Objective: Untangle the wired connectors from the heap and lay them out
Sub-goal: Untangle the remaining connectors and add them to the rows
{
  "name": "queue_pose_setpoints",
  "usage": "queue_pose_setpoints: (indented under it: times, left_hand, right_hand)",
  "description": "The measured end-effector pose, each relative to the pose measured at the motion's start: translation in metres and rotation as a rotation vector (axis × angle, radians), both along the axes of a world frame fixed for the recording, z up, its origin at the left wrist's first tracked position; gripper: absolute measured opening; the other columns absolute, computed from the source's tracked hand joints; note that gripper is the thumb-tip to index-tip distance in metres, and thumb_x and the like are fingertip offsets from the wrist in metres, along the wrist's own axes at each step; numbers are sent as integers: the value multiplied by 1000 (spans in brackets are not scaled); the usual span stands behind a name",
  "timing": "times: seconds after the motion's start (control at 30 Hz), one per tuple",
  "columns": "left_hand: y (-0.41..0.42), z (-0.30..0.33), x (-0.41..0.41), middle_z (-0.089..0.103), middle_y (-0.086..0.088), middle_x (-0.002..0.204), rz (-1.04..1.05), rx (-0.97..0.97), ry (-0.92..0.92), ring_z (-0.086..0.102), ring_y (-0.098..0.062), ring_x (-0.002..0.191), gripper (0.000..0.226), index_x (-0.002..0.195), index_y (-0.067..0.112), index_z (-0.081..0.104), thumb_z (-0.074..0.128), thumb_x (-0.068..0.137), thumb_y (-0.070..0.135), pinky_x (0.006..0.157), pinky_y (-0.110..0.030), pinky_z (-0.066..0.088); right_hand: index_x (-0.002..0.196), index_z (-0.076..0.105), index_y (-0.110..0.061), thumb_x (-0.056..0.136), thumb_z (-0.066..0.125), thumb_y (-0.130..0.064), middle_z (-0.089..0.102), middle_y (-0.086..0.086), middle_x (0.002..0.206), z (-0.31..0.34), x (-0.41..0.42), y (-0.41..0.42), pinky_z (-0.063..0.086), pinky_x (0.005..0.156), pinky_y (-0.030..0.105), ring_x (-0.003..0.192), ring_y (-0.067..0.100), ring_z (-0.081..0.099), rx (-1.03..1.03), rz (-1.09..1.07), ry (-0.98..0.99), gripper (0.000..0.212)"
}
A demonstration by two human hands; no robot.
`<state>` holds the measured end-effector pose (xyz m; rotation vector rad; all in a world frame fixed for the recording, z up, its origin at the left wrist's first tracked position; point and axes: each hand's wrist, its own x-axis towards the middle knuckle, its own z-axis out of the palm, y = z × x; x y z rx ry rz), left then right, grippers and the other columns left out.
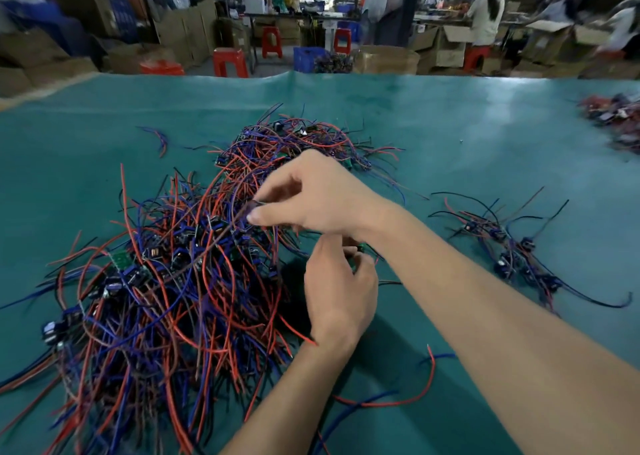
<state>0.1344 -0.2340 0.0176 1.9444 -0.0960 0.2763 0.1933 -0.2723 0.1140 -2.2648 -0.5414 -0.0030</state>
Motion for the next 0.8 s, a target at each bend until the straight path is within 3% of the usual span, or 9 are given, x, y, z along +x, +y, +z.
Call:
queue_pose_setpoints:
  times: [0.1,0.2,0.27,0.37,0.43,0.5,0.6,0.7,0.8]
  left_hand:
    - [1,0,2,64,-4,102,-50,-2,-56,60,-20,97,13,101,11,61,58,89,15,88,-39,48]
    - [1,-1,5,61,-13,103,-68,49,-59,57,-28,100,14,93,2,57,52,89,15,89,-38,46]
    - [1,-1,2,56,-8,103,-9,17,-50,55,-25,98,8,92,7,55,59,85,7,88,-38,46]
    - [0,0,0,54,-5,108,11,-41,-72,57,-24,101,26,104,9,58,57,80,-3,96,-38,45]
    - [0,1,-1,56,-7,110,7,-50,-63,57,-26,103,32,107,9,56,54,79,-6,96,-40,44]
    - [-1,0,0,57,-6,111,23,-51,-49,56,-27,103,33,108,12,55,54,79,-5,95,-41,43]
    - [-1,-1,0,57,-3,113,11,-78,-15,60,-24,103,36,110,16,53,55,80,-3,93,-43,47]
    - [-1,-2,-1,56,-2,115,-17,-98,-21,62,-20,102,37,111,17,51,54,80,-4,94,-44,48]
    - [-1,-3,-1,56,0,111,-20,-85,-65,60,-13,97,31,109,20,50,56,84,1,92,-39,48]
  right_hand:
    - [86,77,-7,76,90,-22,68,3,65,10,7,26,51,56,29,58,13,59,176,6,87,22]
    - [110,66,-3,75,91,-20,76,10,84,16,10,40,60,64,37,70,24,71,233,7,171,45]
    - [108,71,-10,78,88,-26,77,5,85,16,13,29,61,78,42,79,26,74,102,-80,43,38]
    - [88,78,-19,81,77,-23,75,-3,83,1,9,-20,56,85,36,84,20,70,-180,-360,-183,8]
    - [88,77,-23,81,73,-22,77,-1,92,-23,-9,-53,55,89,36,93,23,70,-308,-511,-117,8]
    - [92,77,-22,82,77,-27,76,0,92,-50,-29,-73,53,85,34,92,23,69,-318,-526,-11,12]
    - [99,78,-22,81,80,-29,65,-3,81,-77,-40,-82,42,70,32,82,23,61,-318,-466,-64,19]
    - [91,78,-23,76,84,-22,66,-7,72,-80,-41,-85,41,62,17,65,6,60,-124,-543,-104,16]
    - [84,75,-18,77,85,-13,67,-6,65,-74,-44,-88,45,53,20,53,5,56,398,-676,10,13]
